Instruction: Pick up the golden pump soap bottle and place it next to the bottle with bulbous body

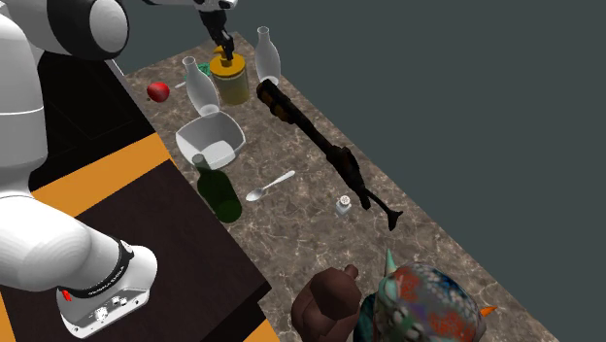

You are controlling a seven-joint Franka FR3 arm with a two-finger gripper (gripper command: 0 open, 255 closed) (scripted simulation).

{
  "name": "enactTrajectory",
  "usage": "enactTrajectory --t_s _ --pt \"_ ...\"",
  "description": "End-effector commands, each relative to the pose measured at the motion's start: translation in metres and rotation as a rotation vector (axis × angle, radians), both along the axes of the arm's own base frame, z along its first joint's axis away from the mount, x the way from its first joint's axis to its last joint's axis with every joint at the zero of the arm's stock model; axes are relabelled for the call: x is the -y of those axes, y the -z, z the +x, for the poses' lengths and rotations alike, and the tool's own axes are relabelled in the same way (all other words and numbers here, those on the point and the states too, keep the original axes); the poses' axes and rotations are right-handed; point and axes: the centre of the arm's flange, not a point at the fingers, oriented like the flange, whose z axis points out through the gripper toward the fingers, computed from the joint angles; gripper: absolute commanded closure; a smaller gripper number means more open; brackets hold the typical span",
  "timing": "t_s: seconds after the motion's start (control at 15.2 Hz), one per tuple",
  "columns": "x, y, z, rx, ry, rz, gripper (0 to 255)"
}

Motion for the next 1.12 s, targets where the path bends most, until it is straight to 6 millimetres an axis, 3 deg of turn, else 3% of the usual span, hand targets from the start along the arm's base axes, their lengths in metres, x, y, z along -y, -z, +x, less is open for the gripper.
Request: enactTrajectory --t_s 0.0,0.73,1.06 --pt "0.000 0.010 0.000 0.001 0.000 0.001 255" --pt "0.000 0.068 0.000 0.001 0.000 0.001 255" --pt "0.000 0.070 0.000 0.001 0.000 0.001 255"
